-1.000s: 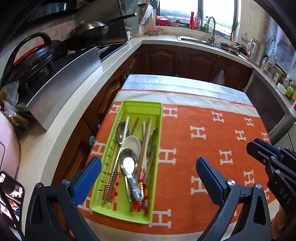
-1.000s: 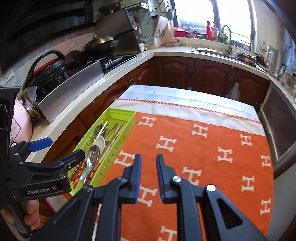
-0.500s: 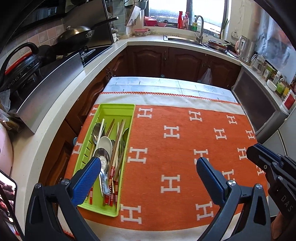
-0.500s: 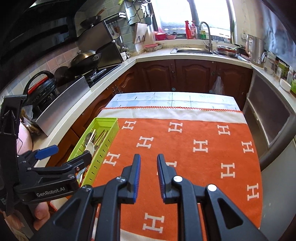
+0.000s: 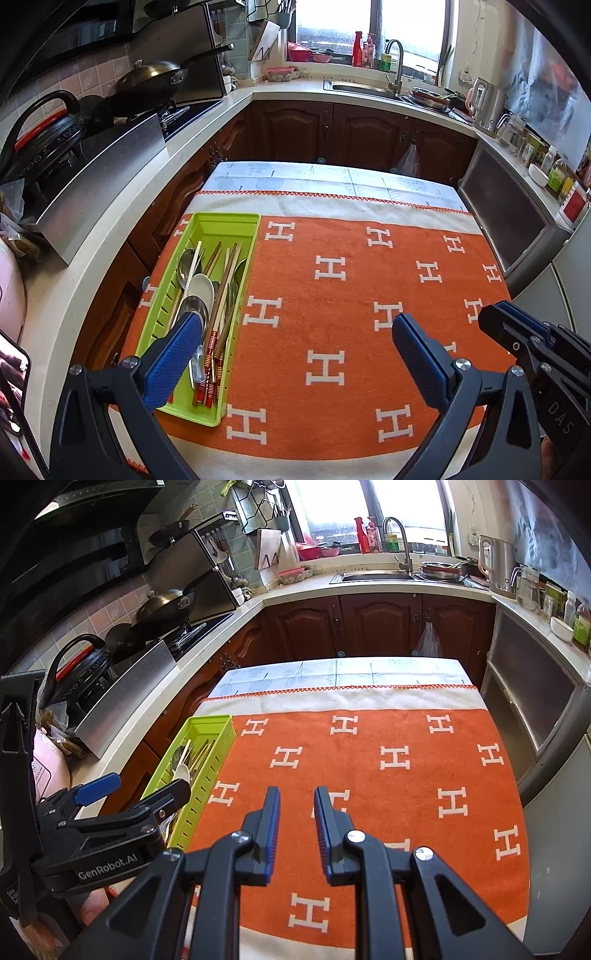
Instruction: Organize utensils
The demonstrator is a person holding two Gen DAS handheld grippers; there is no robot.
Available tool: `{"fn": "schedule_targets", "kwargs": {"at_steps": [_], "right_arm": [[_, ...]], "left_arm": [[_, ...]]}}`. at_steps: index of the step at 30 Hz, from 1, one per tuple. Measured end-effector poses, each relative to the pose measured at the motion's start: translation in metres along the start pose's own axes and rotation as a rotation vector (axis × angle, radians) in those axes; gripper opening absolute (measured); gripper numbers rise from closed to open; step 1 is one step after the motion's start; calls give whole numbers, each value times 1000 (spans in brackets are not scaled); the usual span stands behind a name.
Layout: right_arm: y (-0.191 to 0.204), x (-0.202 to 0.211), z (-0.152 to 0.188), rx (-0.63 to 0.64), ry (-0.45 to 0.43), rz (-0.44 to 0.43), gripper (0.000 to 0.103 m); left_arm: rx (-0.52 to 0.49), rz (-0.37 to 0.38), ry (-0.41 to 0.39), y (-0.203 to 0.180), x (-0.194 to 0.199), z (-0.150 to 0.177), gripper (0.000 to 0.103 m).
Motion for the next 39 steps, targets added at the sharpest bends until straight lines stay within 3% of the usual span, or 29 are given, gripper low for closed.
{"fn": "schedule_targets", "kwargs": {"at_steps": [39], "right_arm": [[4, -7, 8, -5, 41, -31, 19]], "left_arm": [[13, 8, 24, -6, -7, 9, 102]]}}
Point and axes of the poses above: each gripper's, at about its wrist camera, not at the fingertips, and x roughly against the way its jaws point, y to its left, z to its underside, the point moved 7 cm from there along -x, roughly the way its jaws point, and after that the axes turned 4 degrees about -y, right-handed, at the moved point
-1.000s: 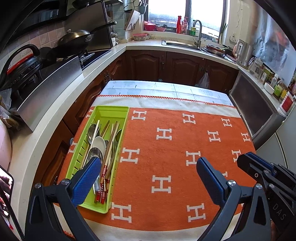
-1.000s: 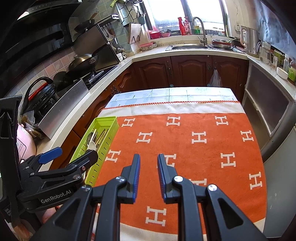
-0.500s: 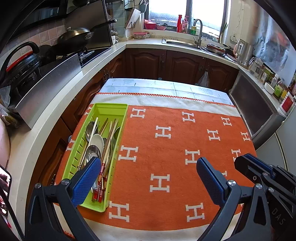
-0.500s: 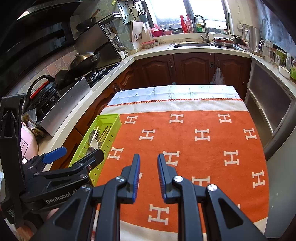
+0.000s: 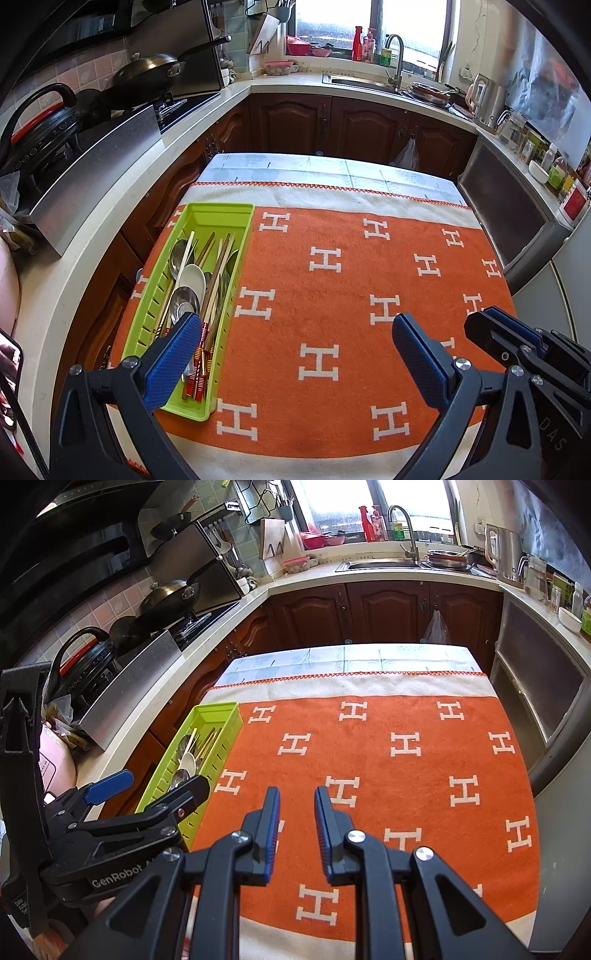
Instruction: Organize utensils
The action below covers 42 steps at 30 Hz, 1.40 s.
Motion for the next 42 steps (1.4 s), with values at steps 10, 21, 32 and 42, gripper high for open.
{"fn": "schedule_targets", "kwargs": {"at_steps": [10, 21, 32, 42], "right_arm": [[-1, -1, 1, -2, 5, -3, 19], [-1, -2, 3, -6, 7, -8, 19], [-1, -2, 4, -10, 8, -10, 19], [-2, -2, 4, -11, 9, -12, 19]], "left_arm": [[-1, -1, 5, -1, 0, 0, 102], [-2, -2, 6, -2, 0, 0, 102], [-8, -7, 5, -3, 0, 0, 102], [-21, -14, 12, -5, 0, 1, 102]]}}
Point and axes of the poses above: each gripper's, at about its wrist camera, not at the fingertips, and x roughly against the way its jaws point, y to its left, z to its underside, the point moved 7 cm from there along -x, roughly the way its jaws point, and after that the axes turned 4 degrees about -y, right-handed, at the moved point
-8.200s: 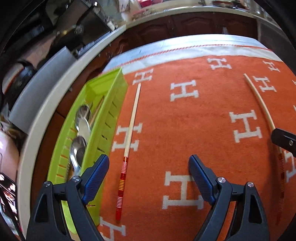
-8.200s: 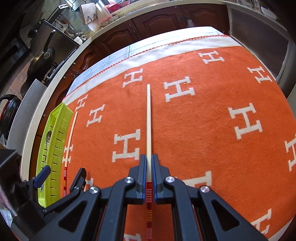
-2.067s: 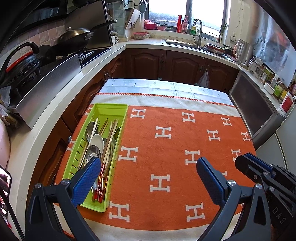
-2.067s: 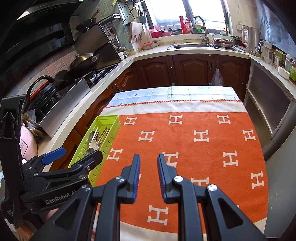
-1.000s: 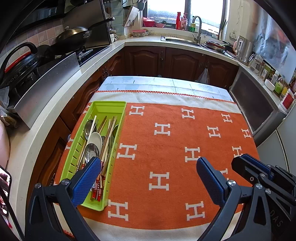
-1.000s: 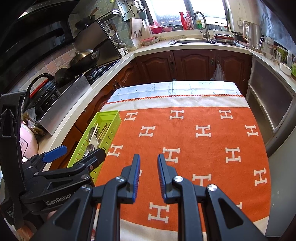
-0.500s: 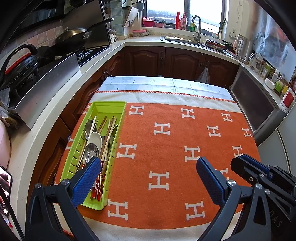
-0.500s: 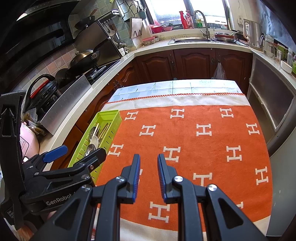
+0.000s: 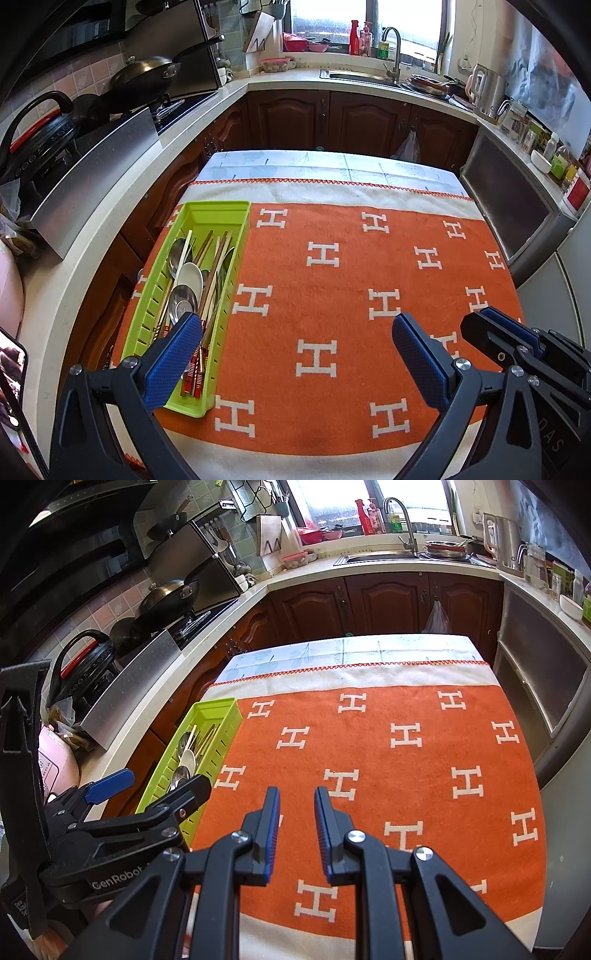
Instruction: Organize utensils
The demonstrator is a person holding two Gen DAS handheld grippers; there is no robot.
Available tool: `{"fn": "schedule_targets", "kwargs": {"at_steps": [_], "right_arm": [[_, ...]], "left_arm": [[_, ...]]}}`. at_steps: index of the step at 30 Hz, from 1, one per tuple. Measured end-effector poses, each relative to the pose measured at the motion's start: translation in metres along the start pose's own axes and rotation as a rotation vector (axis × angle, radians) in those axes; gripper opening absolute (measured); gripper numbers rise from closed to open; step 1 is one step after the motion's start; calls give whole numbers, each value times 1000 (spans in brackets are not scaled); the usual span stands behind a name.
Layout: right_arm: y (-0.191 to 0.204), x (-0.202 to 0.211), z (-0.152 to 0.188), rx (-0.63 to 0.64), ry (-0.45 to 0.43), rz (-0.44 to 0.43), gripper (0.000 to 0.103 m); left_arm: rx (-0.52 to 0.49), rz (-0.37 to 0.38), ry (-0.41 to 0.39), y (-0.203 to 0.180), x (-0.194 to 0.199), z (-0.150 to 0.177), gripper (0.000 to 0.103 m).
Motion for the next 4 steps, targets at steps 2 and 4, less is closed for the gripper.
{"fn": "schedule_targets", "kwargs": {"at_steps": [2, 4], "right_arm": [[1, 0, 1, -2, 0, 0, 19], [1, 0, 1, -2, 0, 0, 19]], "left_arm": [[-2, -2, 1, 0, 0, 0, 102], [-1, -1, 1, 0, -1, 0, 102]]}}
Point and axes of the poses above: each gripper's, at about its wrist camera, not at the fingertips, and x roughly against the way its jaws point, y to its left, z to its underside, the point moved 7 cm from there along -x, roughly the way its jaws point, and after that the axes turned 4 degrees about -y, right-handed, at the moved point
